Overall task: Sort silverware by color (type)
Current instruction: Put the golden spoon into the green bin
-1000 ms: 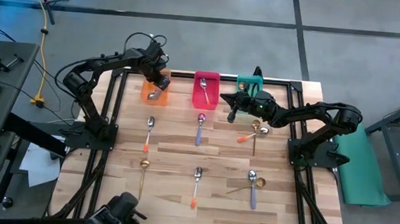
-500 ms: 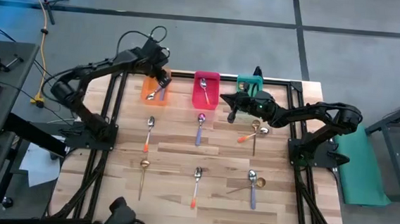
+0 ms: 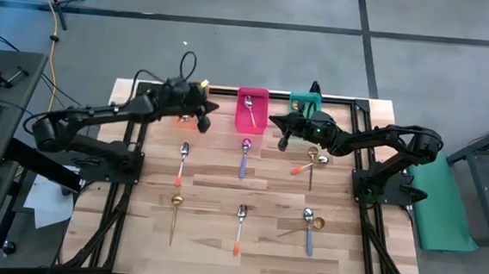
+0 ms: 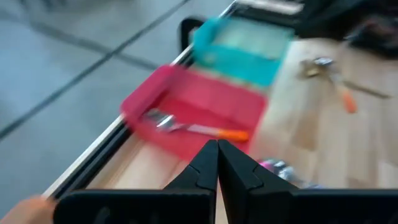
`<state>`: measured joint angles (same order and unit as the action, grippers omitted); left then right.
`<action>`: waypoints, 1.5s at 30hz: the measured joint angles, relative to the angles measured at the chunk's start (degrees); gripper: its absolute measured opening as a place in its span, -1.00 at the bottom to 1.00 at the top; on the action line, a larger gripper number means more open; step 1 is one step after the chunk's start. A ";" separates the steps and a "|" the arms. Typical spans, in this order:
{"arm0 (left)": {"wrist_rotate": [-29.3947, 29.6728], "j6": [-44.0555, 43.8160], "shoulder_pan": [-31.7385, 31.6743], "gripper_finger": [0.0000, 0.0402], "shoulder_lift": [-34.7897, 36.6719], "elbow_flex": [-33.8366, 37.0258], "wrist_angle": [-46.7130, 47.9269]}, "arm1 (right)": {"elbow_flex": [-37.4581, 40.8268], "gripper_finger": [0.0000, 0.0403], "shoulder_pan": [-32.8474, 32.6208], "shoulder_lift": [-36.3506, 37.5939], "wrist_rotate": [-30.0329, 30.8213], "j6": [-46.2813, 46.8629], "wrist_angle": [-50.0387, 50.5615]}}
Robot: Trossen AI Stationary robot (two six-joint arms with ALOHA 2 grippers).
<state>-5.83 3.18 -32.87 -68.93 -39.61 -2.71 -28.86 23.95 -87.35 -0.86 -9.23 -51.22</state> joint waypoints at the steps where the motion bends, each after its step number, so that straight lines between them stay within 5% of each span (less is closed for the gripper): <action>1: -0.02 0.02 1.38 -1.00 0.60 1.41 -2.21 | 0.00 -1.00 0.01 0.00 0.00 0.12 0.00; 15: 0.79 -1.54 14.72 -1.00 1.27 20.80 -37.32 | 0.00 -1.00 -0.01 0.00 -0.33 0.42 -0.04; 21: 1.64 -1.53 15.52 -1.00 1.28 24.96 -41.54 | 0.00 -1.00 -0.70 0.27 -0.79 3.27 1.33; 32: 1.64 -1.04 15.70 -1.00 1.27 25.83 -40.93 | 0.00 -1.00 -15.80 6.69 14.43 16.59 33.03; 40: 1.62 -0.09 15.74 -1.00 1.27 25.83 -40.93 | -0.03 -1.00 -28.99 9.87 15.41 30.14 47.82; 45: 1.64 -0.94 15.72 -1.00 1.27 25.83 -40.90 | -5.18 -1.00 -35.37 10.15 17.56 37.92 67.07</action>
<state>-4.19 2.24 -17.15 -67.66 -13.78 -43.62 -34.04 -11.42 -77.21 16.70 28.69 15.84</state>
